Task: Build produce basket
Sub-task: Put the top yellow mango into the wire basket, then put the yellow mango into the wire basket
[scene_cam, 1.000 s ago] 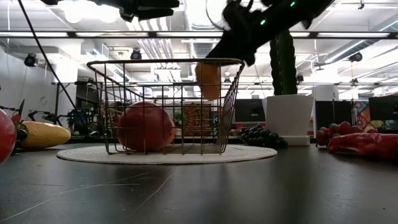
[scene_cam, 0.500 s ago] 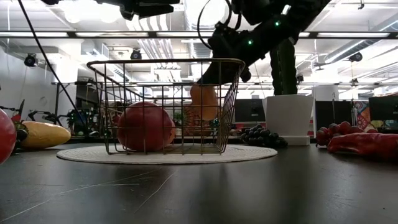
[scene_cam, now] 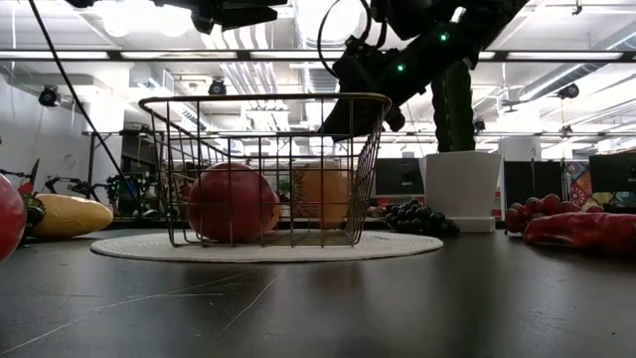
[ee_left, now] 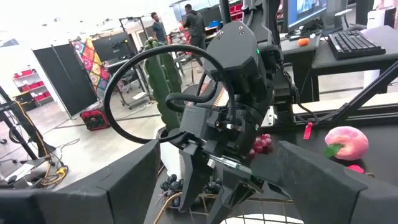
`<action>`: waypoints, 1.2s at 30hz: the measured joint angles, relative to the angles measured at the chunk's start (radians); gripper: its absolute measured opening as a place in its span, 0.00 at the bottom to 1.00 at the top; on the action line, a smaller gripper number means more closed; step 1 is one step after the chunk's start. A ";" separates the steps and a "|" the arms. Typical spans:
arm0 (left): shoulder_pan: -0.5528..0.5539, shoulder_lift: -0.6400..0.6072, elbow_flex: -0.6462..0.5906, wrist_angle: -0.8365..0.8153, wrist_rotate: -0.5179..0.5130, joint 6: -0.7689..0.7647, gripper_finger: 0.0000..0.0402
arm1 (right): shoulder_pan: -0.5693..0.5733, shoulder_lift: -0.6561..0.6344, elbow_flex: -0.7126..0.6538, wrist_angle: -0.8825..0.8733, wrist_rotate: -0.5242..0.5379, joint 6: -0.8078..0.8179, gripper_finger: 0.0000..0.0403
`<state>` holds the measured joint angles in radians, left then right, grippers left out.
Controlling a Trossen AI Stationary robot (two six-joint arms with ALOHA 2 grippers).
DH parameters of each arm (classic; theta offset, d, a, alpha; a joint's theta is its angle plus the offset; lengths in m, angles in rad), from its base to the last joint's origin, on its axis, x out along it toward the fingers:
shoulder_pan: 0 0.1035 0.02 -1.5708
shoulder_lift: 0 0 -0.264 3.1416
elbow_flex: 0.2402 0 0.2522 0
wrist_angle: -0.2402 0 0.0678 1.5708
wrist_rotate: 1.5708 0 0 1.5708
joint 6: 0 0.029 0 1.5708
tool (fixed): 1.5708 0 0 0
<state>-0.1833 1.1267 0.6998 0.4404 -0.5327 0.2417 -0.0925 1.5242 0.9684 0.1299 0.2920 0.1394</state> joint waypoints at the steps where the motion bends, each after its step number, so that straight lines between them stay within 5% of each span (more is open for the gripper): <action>1: 0.000 0.000 0.000 0.000 0.000 0.000 0.75 | 0.000 0.000 0.000 0.000 0.000 0.000 0.53; 9: 0.000 0.000 0.000 -0.002 0.000 -0.035 0.75 | 0.000 -0.009 0.000 -0.014 -0.001 0.007 0.57; 22: -0.003 0.000 0.006 -0.114 0.000 -0.354 0.75 | 0.038 -0.219 0.018 -0.229 -0.004 -0.068 0.56; 26: -0.003 0.000 0.042 -0.293 -0.039 -0.492 0.75 | 0.082 -0.282 0.004 -0.281 -0.007 -0.099 0.56; 36: -0.002 0.001 0.231 -1.060 -0.087 -0.906 0.75 | 0.166 -0.355 -0.039 -0.282 -0.006 -0.132 0.55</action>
<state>-0.1848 1.1278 0.9312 -0.6195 -0.6193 -0.6647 0.0731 1.1687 0.9298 -0.1517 0.2862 0.0077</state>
